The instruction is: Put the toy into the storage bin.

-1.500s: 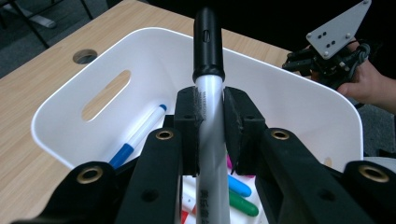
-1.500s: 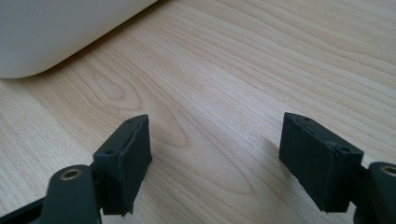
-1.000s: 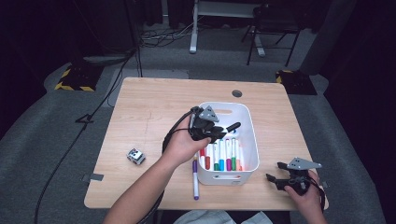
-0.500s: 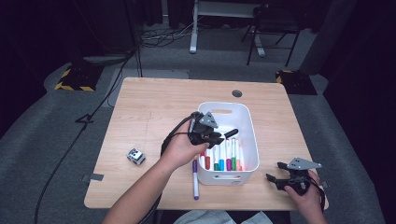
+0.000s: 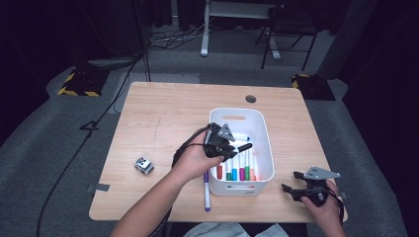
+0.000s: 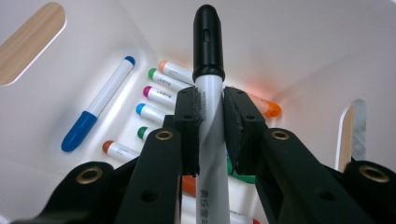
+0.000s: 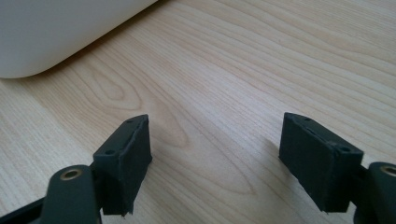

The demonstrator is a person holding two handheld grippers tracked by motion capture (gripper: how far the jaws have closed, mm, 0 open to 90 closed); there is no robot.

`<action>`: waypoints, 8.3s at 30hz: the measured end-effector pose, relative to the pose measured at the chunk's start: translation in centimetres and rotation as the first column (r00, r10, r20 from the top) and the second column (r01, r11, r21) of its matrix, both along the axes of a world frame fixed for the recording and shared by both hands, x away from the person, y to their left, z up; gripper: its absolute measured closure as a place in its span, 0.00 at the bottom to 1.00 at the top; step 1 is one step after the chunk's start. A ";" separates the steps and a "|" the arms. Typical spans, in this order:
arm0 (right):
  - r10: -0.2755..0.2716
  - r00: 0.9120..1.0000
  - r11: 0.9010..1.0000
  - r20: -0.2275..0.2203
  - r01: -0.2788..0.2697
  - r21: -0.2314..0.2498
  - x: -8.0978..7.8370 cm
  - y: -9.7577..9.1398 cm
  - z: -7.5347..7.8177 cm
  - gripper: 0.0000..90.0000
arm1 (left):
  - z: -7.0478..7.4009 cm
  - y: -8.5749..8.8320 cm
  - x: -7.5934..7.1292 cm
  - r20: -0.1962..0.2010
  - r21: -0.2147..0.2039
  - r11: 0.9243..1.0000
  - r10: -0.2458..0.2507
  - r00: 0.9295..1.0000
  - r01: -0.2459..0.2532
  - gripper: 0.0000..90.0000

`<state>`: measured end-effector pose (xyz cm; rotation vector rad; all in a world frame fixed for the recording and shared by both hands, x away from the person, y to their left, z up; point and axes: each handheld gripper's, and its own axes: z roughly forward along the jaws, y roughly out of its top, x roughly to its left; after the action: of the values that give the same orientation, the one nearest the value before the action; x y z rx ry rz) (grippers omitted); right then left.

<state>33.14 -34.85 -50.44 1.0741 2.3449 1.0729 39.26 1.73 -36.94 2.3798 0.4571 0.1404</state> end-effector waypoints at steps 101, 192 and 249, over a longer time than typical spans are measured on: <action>0.007 1.000 1.000 0.001 -0.007 -0.010 0.1 0.0 0.0 0.28 | -11.6 5.5 -11.4 -0.091 -0.028 0.958 0.282 0.955 -0.286 0.29; 0.017 1.000 1.000 0.000 -0.017 -0.003 -0.4 0.0 0.0 0.28 | 1.0 13.6 -5.5 -0.001 -0.162 0.912 0.382 0.924 -0.377 0.85; 0.006 1.000 1.000 0.003 -0.006 -0.009 -0.7 0.0 0.0 0.28 | 2.2 2.2 1.8 0.055 -0.167 0.977 0.146 0.988 -0.135 0.85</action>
<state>32.46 -34.83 -50.44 1.0620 2.3496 1.0639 41.05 3.90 -34.77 2.1756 0.5827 0.2372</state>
